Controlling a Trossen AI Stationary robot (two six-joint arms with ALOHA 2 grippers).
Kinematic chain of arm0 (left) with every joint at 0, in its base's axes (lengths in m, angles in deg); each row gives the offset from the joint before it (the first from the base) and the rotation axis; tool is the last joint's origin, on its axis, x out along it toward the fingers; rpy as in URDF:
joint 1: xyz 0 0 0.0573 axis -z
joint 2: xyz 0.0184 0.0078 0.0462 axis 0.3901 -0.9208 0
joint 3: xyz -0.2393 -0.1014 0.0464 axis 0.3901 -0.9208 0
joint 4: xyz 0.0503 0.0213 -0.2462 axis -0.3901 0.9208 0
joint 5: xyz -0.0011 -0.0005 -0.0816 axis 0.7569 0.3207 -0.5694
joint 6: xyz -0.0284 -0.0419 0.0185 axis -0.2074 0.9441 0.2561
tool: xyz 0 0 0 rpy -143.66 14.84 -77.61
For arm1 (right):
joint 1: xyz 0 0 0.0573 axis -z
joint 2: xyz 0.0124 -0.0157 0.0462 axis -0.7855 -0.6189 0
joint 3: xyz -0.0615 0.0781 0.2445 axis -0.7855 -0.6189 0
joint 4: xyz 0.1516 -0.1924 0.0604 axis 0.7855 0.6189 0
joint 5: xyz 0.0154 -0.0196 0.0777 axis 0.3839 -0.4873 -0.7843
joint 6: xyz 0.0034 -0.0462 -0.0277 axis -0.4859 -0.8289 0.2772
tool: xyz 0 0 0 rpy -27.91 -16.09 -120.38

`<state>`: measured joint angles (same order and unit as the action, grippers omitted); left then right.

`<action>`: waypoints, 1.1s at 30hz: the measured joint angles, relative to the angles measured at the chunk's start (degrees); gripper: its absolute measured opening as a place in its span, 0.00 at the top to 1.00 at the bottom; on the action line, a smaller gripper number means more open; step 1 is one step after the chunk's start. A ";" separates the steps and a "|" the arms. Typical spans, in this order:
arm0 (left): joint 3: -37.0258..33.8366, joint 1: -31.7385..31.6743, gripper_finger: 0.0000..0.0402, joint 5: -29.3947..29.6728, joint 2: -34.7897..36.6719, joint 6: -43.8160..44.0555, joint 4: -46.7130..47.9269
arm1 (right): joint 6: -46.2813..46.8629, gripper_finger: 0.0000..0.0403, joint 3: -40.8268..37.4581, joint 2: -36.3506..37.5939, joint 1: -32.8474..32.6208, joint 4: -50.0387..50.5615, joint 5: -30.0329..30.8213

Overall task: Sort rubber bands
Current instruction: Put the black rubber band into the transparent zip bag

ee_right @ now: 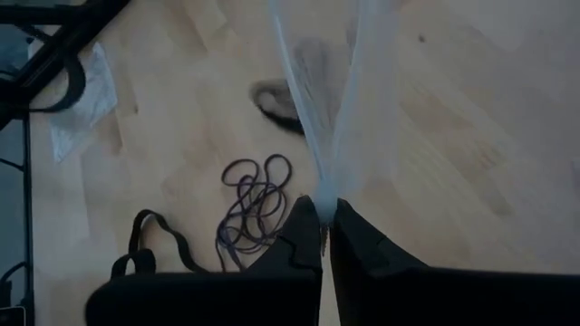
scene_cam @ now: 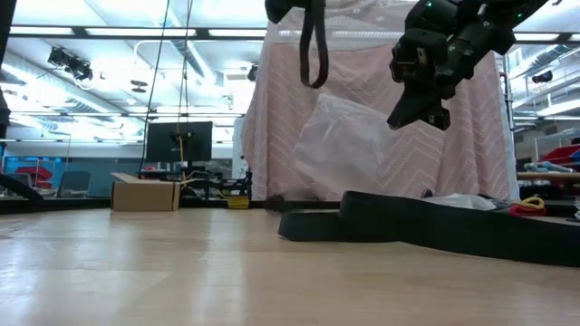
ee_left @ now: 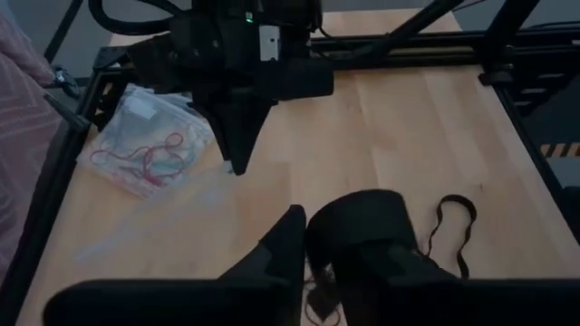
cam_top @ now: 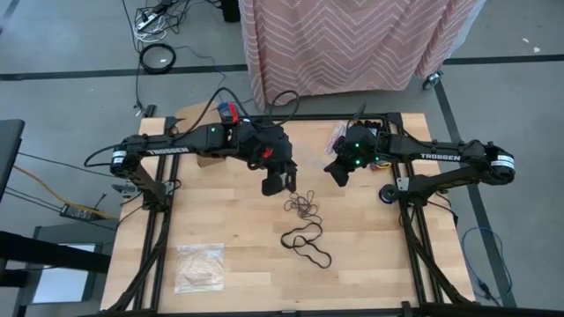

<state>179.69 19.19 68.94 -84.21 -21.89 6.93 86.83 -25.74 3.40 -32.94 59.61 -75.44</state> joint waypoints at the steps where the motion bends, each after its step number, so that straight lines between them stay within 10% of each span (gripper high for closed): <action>1: 0.00 0.02 0.85 0.67 0.00 0.00 -0.29 | 0.02 1.00 0.00 0.00 0.00 -0.18 -0.37; 33: -0.22 -7.71 1.00 8.78 -4.91 0.24 -30.50 | 4.99 1.00 0.02 -0.04 -2.25 -8.51 4.67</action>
<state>179.47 11.48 77.72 -89.12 -21.65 -23.57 91.82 -25.72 3.36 -35.19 51.09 -70.76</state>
